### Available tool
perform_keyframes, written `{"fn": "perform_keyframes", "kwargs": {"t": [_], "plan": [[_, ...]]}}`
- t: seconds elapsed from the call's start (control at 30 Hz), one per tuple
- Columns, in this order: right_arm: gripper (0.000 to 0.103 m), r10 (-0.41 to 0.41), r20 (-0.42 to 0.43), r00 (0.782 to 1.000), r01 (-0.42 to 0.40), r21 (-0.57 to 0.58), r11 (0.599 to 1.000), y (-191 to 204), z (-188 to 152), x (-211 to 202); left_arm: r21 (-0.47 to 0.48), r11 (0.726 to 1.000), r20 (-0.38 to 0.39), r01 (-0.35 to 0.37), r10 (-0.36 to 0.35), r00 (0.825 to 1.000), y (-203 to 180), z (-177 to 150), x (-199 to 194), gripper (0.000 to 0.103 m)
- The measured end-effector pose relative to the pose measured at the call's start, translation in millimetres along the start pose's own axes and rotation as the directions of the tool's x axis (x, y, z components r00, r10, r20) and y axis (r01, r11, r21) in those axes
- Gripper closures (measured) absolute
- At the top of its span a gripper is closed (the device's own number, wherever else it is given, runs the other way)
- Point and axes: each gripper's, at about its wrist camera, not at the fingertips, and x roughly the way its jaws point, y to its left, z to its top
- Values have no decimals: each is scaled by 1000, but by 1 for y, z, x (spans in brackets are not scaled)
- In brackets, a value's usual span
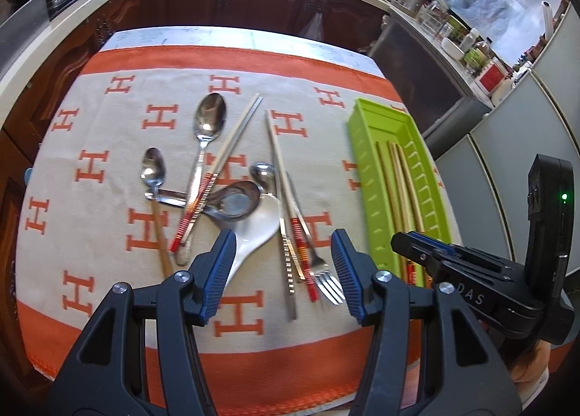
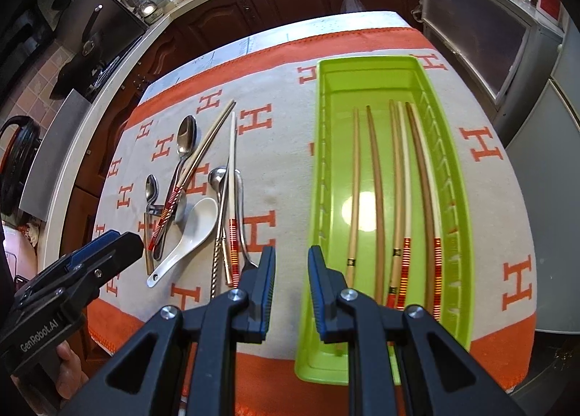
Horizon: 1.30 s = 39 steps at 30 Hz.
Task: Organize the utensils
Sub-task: 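Move both open tools back over the remaining utensils on the cloth, then close the left tool on a red-banded chopstick while the right tool grasps another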
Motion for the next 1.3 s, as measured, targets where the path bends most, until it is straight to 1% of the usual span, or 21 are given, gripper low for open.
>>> {"fn": "perform_keyframes", "kwargs": {"t": [0.17, 0.27, 0.37, 0.43, 0.57, 0.7, 0.97, 1.03, 1.07, 1.1, 1.17, 1.2, 1.3], "plan": [[85, 2, -14, 1000, -2, -22, 1000, 14, 4, 11, -17, 1000, -1, -10, 10, 1000, 19, 2, 2, 52], [85, 6, -23, 1000, -7, -36, 999, 21, 9, 18, -18, 1000, 18, -19, 19, 1000, 30, 3, -1, 52], [85, 18, -13, 1000, -19, -50, 999, 30, 17, 23, -27, 998, 53, -53, 55, 997, 46, 6, -4, 52], [85, 40, -10, 999, -40, -52, 998, 34, 23, 28, -35, 997, 63, -73, 75, 995, 57, 9, -4, 52], [85, 82, -11, 997, -83, -56, 995, 42, 37, 42, -50, 996, 54, -74, 77, 996, 78, 15, 2, 52], [85, 95, -36, 995, -98, -75, 992, 50, 46, 65, -52, 995, 31, -82, 84, 996, 92, 18, 15, 52], [85, -6, -56, 998, -3, -158, 987, 60, 42, 94, -40, 995, -14, -90, 90, 996, 99, 18, 39, 53], [85, -23, -38, 999, 16, -183, 983, 63, 41, 96, -41, 995, -18, -88, 87, 996, 99, 18, 41, 53], [86, -39, -43, 998, 30, -200, 979, 65, 40, 98, -41, 995, -18, -87, 87, 996, 99, 18, 41, 53], [89, -45, -46, 998, 34, -208, 977, 66, 39, 100, -41, 996, -17, -85, 85, 996, 100, 18, 41, 53], [91, -75, -25, 997, 67, -247, 967, 71, 37, 101, -46, 996, -17, -81, 80, 997, 101, 18, 42, 53], [93, -89, -17, 996, 81, -260, 962, 73, 37, 101, -48, 996, -17, -79, 79, 997, 102, 18, 41, 53], [94, -107, 7, 994, 104, -277, 955, 76, 35, 100, -56, 995, -18, -79, 78, 997, 104, 18, 41, 53]]}}
